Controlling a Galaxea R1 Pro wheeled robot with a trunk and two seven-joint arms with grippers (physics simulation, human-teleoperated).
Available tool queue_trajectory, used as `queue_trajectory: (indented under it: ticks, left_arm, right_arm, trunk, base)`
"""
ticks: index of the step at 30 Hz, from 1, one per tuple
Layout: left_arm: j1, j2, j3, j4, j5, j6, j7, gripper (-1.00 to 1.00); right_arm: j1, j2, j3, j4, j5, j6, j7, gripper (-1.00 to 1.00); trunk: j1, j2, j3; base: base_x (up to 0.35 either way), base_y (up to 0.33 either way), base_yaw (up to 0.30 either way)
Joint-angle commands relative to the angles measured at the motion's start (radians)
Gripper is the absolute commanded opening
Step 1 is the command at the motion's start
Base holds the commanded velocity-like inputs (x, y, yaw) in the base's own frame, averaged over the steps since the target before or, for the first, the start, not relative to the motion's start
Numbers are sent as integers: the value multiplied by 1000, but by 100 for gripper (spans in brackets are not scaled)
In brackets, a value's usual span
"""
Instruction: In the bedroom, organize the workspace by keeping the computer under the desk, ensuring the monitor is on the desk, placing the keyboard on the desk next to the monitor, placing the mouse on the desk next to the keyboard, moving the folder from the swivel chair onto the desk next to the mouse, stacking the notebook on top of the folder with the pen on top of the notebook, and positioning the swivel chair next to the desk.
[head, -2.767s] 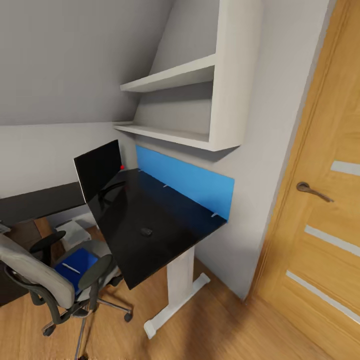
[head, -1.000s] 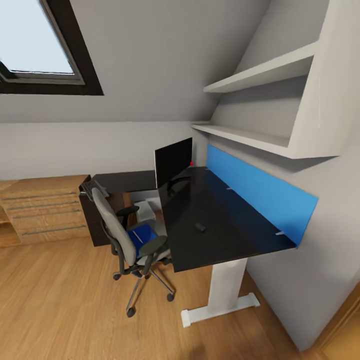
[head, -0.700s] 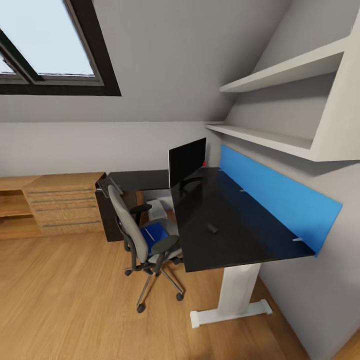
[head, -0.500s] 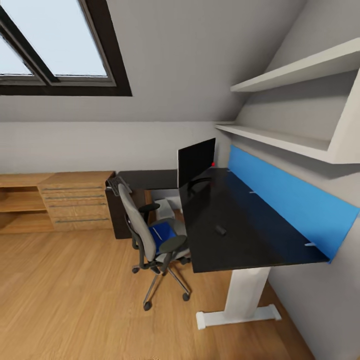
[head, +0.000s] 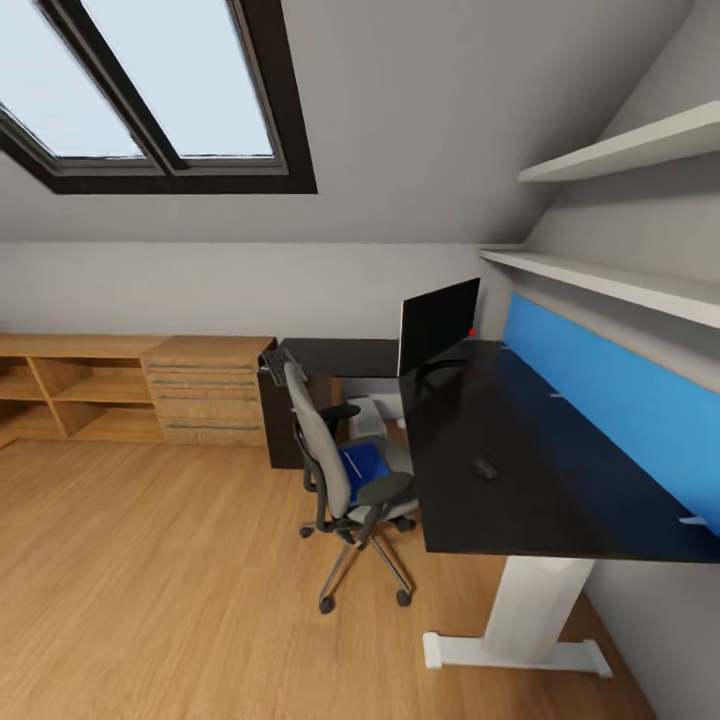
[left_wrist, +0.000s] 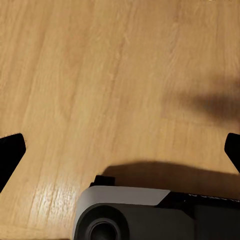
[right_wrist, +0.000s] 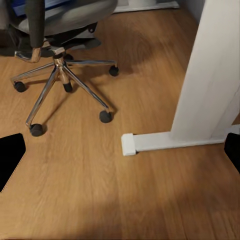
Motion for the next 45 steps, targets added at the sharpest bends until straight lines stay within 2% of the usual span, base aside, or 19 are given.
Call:
queue_trajectory:
  ticks: [1, 7, 16, 32, 45]
  left_arm:
    - [0, -1, 7, 0, -1, -2, -2, 100]
    - [0, -1, 7, 0, -1, -2, -2, 100]
    - [0, -1, 5, 0, -2, -2, -2, 100]
    - [0, 0, 6, 0, -1, -2, -2, 100]
    - [0, 1, 5, 0, -1, -2, -2, 100]
  right_arm:
    - [-1, 0, 0, 0, 0, -3, -2, 100]
    - [-1, 0, 0, 0, 0, -3, -1, 100]
    - [-1, -1, -1, 0, 0, -3, -1, 100]
    - [0, -3, -1, 0, 0, -3, -1, 100]
    - [0, -3, -1, 0, 0, -3, -1, 100]
  trunk:
    - [0, -1, -1]
    - [0, -1, -1]
    - [0, -1, -1]
    - [0, -1, -1]
    - [0, -1, -1]
  base:
    - [0, 0, 286]
    - [0, 80, 189]
    - [0, 286, 20]
    - [0, 79, -216]
    - [0, 217, -38]
